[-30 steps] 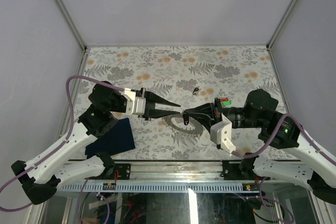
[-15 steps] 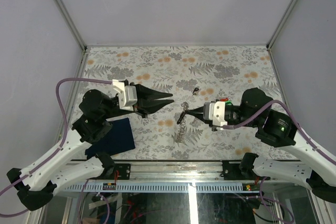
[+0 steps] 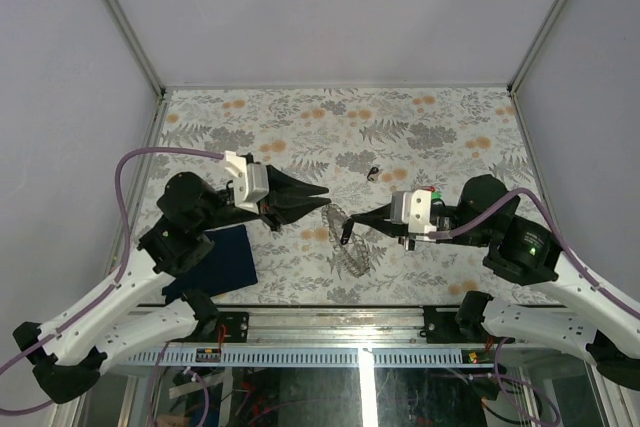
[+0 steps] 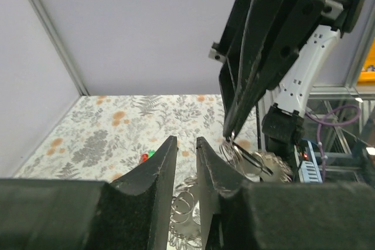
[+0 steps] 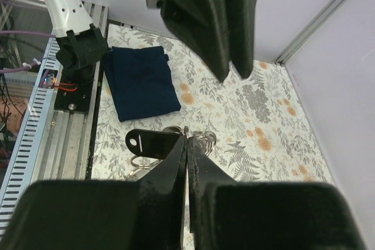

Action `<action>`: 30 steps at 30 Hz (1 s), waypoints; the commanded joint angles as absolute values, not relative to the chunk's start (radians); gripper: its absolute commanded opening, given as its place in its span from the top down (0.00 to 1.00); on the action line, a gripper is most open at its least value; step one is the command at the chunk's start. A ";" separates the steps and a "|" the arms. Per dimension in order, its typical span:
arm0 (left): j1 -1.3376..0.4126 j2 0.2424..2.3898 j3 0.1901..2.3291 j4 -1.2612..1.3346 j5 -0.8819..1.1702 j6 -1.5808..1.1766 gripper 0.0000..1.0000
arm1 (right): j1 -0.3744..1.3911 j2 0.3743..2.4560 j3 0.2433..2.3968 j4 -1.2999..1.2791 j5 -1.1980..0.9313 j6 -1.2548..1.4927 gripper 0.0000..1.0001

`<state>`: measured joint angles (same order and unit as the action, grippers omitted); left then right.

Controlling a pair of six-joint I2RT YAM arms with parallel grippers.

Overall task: Put the keys on the keyring
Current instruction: Insert the key onto the keyring.

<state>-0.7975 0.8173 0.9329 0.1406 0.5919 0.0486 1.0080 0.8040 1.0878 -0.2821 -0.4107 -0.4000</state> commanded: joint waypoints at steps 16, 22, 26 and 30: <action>-0.821 0.605 0.744 0.087 0.227 -0.073 0.71 | 0.886 0.885 1.049 0.049 -0.619 -0.071 1.00; -0.821 0.538 0.742 0.023 0.058 -0.101 0.66 | 0.753 0.971 1.069 0.145 -0.750 0.149 1.00; -0.821 0.534 0.731 0.032 0.041 -0.125 0.65 | 0.735 1.022 1.089 0.162 -0.770 0.237 1.00; -0.821 0.579 0.744 0.015 0.028 -0.162 0.67 | 0.719 1.048 1.087 0.194 -0.750 0.348 1.00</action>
<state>-0.8177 0.5438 0.7383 0.0383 0.0837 -0.1093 0.7361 1.0370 1.0389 0.0628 -0.7208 0.1822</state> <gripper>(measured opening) 0.343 0.009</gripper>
